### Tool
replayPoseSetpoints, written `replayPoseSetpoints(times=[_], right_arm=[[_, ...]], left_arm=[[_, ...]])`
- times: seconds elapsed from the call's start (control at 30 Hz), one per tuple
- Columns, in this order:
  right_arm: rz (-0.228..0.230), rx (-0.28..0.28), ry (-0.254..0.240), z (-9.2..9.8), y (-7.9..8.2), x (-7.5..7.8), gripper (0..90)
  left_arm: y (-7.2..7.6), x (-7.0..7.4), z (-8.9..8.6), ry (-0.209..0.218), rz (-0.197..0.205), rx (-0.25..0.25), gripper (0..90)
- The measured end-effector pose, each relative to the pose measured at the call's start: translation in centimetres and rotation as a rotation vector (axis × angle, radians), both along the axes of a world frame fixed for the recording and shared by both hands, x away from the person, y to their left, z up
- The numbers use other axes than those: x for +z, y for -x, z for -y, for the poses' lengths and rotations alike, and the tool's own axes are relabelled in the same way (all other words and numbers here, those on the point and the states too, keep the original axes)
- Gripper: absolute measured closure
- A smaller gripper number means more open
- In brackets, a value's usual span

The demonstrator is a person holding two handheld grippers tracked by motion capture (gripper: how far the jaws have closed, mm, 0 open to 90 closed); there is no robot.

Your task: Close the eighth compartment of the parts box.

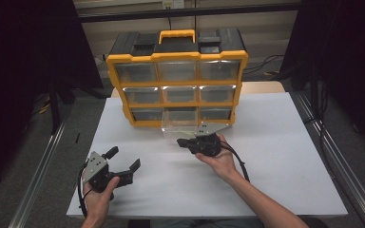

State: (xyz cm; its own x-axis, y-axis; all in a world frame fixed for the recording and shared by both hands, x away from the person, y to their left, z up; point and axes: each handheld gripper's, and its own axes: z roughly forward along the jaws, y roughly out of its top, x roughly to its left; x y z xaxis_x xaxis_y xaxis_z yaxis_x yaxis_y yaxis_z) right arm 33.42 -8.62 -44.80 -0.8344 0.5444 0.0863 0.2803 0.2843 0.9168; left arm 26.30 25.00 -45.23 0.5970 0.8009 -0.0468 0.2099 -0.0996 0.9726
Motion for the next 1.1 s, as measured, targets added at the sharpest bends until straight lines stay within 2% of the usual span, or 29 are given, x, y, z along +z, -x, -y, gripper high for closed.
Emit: replayPoseSetpoints(times=[0.17,0.3,0.33,0.37,0.57,0.6,0.73,0.83,1.1], right_arm=[[-0.009,-0.031,-0.002,0.2,-1.1,-0.4,90.0],[-0.025,-0.046,0.019,0.3,-1.6,-0.9,90.0],[-0.025,-0.055,0.023,0.3,-1.7,-1.0,90.0],[-0.024,-0.055,0.021,0.3,-1.8,-1.1,90.0],[-0.023,-0.079,0.025,0.5,-2.5,-1.4,90.0],[-0.018,-0.083,0.031,0.5,-2.6,-1.4,90.0],[-0.015,-0.096,0.020,0.4,-2.8,-1.7,90.0],[-0.008,-0.099,0.021,0.2,-3.1,-1.9,90.0],[0.000,-0.107,0.021,-0.1,-3.2,-2.0,90.0]], left_arm=[[0.0,0.0,0.0,0.005,0.000,0.002,5.6],[0.1,0.0,0.1,0.009,0.000,0.004,5.6],[0.1,0.1,0.0,-0.008,0.000,-0.004,5.6],[0.1,0.0,0.1,0.010,0.001,-0.001,5.5],[0.1,0.0,0.2,0.015,0.000,-0.011,5.5],[0.1,0.0,0.1,0.007,0.002,0.001,5.6],[0.1,0.0,0.2,0.016,-0.001,-0.012,5.6],[0.1,0.0,0.1,0.003,0.002,-0.008,5.6],[0.1,0.1,0.1,0.006,0.003,-0.001,5.5]])
